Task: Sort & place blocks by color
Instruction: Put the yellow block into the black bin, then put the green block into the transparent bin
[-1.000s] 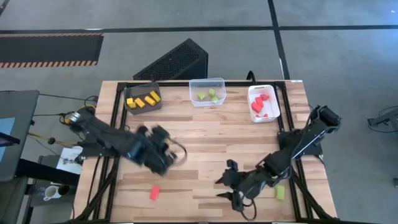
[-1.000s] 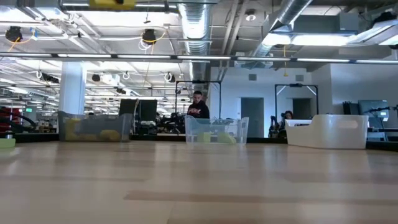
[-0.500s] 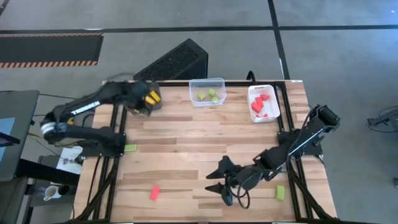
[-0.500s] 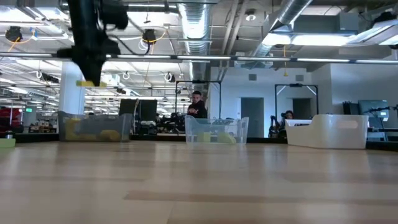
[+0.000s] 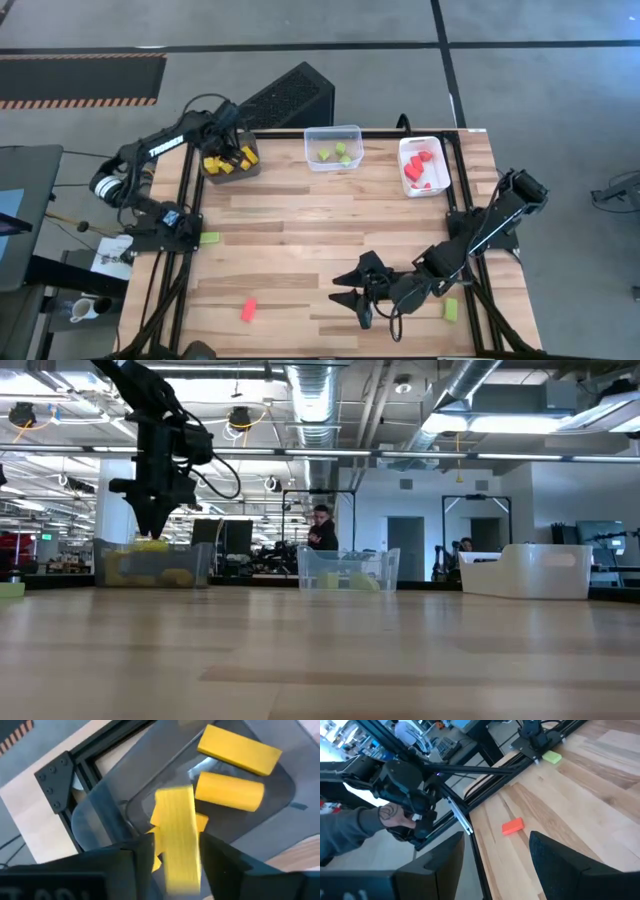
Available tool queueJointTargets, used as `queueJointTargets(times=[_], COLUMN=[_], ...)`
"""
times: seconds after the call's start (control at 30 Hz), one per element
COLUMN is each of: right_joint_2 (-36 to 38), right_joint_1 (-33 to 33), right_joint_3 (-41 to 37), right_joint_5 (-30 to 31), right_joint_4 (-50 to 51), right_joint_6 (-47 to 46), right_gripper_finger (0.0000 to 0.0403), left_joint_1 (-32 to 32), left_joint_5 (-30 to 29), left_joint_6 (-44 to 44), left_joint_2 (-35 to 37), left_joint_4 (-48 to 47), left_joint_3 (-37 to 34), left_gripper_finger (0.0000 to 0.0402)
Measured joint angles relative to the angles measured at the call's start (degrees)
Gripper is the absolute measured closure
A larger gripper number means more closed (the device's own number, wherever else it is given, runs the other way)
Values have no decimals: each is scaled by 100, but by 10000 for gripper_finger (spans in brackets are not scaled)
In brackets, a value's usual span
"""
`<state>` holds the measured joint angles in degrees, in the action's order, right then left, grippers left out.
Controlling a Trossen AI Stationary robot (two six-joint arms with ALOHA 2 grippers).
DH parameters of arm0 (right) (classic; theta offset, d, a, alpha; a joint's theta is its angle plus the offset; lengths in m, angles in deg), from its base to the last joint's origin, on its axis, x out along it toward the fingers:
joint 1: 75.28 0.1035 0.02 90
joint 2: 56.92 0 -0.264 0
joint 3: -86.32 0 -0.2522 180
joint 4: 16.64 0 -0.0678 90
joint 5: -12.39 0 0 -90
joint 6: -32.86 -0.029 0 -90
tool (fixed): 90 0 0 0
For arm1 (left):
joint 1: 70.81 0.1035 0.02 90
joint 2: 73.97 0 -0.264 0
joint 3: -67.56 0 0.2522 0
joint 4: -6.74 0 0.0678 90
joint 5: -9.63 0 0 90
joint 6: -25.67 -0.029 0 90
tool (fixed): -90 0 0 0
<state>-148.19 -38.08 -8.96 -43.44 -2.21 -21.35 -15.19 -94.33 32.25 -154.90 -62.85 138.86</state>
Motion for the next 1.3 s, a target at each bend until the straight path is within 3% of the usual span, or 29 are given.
queueJointTargets(times=[0.2,0.4,0.6,0.77,0.97,1.3], right_joint_2=[0,0,0,0,0,0], right_joint_1=[0,-51,-155,-295,-404,-274], right_joint_3=[0,0,0,0,0,0], right_joint_5=[44,31,-238,-693,-1144,-1331], right_joint_4=[5,152,234,236,234,264], right_joint_6=[-37,69,581,934,1243,1271], right_gripper_finger=[159,159,159,159,159,159], left_joint_1=[-12,-412,-1984,-3492,-4788,-5315], left_joint_5=[123,1233,1674,1873,1614,1360], left_joint_6=[-221,-188,771,1359,1079,645], left_joint_2=[115,694,1444,1528,1119,-511], left_joint_4=[49,-605,-1426,-2029,-2196,-2177], left_joint_3=[0,0,-276,-709,-1304,-1353], left_gripper_finger=[189,159,158,157,157,157])
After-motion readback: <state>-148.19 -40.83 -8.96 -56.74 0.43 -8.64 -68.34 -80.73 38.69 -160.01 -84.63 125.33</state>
